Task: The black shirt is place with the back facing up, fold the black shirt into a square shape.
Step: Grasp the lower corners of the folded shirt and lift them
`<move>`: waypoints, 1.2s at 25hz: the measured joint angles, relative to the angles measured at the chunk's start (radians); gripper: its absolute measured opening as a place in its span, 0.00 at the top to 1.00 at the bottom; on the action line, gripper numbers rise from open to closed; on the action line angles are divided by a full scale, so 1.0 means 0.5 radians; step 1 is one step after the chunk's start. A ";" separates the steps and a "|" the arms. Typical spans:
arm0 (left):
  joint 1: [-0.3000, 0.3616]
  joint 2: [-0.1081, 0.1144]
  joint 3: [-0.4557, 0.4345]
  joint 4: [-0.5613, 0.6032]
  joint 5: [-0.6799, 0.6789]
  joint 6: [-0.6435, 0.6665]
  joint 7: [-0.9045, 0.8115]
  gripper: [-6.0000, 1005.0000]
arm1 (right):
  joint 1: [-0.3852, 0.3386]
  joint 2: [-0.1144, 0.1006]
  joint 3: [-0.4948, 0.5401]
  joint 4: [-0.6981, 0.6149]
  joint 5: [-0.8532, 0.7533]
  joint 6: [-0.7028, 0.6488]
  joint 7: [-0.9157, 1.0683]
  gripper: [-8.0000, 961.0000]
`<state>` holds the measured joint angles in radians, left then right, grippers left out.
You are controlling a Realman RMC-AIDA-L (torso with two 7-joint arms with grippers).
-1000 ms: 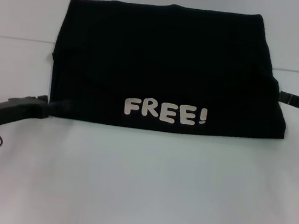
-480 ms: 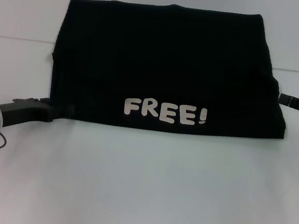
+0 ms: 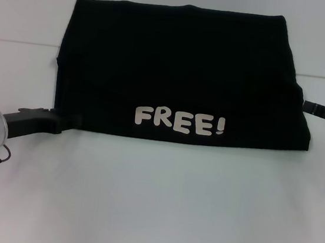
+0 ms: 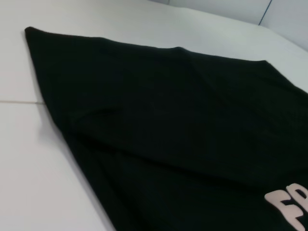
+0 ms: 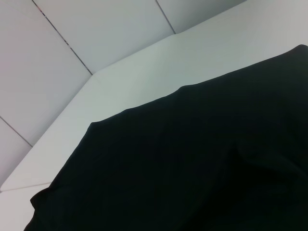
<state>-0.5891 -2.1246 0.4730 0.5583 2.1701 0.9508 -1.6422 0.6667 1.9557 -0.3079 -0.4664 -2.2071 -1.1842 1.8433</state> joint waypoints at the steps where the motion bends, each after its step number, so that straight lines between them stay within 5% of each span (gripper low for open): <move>1: -0.001 0.000 0.005 -0.005 0.004 -0.010 -0.001 0.25 | 0.000 0.000 0.000 0.000 0.001 0.001 -0.001 0.29; 10: -0.006 -0.003 0.027 -0.011 0.014 -0.006 0.000 0.41 | -0.014 -0.008 -0.002 0.000 0.004 -0.004 0.005 0.29; 23: -0.031 0.010 0.026 -0.002 0.014 -0.021 -0.002 1.00 | -0.006 -0.028 -0.041 -0.001 -0.082 0.073 0.049 0.29; 30: -0.013 0.025 0.024 0.080 0.043 0.069 -0.051 1.00 | 0.008 -0.062 -0.259 -0.053 -0.166 0.129 0.215 0.29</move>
<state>-0.5958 -2.1121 0.4851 0.5982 2.1916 0.9854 -1.6678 0.6707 1.9248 -0.4374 -0.4927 -2.2903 -1.1198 1.9506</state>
